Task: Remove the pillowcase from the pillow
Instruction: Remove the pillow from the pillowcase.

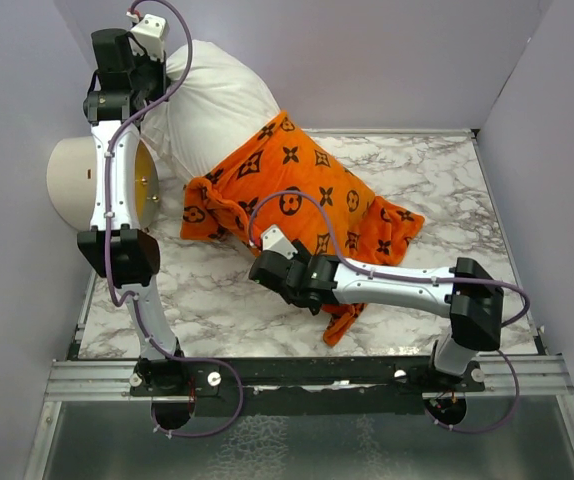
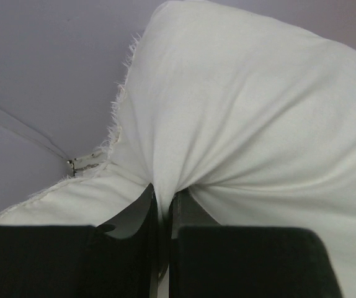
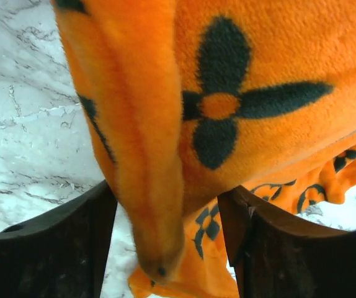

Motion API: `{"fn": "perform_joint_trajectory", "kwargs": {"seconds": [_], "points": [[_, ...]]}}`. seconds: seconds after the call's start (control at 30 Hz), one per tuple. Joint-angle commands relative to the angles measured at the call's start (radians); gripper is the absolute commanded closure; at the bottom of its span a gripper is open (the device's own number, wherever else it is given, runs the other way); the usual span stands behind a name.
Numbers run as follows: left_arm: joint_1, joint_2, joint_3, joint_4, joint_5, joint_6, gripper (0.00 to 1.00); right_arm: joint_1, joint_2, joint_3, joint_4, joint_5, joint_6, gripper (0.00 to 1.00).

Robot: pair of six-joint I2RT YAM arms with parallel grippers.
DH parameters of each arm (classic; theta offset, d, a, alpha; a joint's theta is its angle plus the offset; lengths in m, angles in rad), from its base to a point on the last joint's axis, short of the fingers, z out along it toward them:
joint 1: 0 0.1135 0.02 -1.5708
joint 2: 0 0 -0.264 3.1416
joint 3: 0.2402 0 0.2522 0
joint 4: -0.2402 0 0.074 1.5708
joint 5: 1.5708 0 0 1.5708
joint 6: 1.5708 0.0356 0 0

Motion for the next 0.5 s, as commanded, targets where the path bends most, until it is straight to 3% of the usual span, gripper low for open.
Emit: {"fn": "perform_joint_trajectory", "kwargs": {"seconds": [0.0, 0.1, 0.13, 0.3, 0.33, 0.37, 0.4, 0.47], "points": [[0.007, -0.149, 0.022, 0.275, -0.012, 0.048, 1.0, -0.005, -0.017, 0.032, 0.0, 0.03, -0.051, 0.57], [0.006, -0.155, 0.008, 0.296, -0.028, 0.063, 1.0, -0.005, -0.04, 0.012, -0.001, -0.003, -0.037, 0.91], [0.007, -0.153, 0.009, 0.302, -0.035, 0.07, 1.0, -0.005, -0.047, 0.004, -0.008, -0.012, -0.029, 0.98], [0.007, -0.137, 0.039, 0.309, -0.055, 0.081, 1.0, -0.004, -0.099, -0.069, 0.0, -0.026, -0.011, 0.98], [0.006, -0.134, 0.043, 0.309, -0.057, 0.082, 1.0, -0.005, -0.123, -0.088, 0.016, -0.02, -0.012, 0.76], [0.007, -0.132, 0.048, 0.31, -0.059, 0.081, 1.0, -0.007, -0.155, -0.118, 0.053, -0.018, -0.025, 0.46], [0.007, -0.129, 0.053, 0.311, -0.061, 0.084, 1.0, -0.009, -0.198, -0.153, 0.116, -0.038, -0.052, 0.37], [0.007, -0.124, 0.062, 0.312, -0.066, 0.088, 1.0, -0.03, -0.304, -0.25, 0.267, -0.151, -0.095, 0.41]]}}
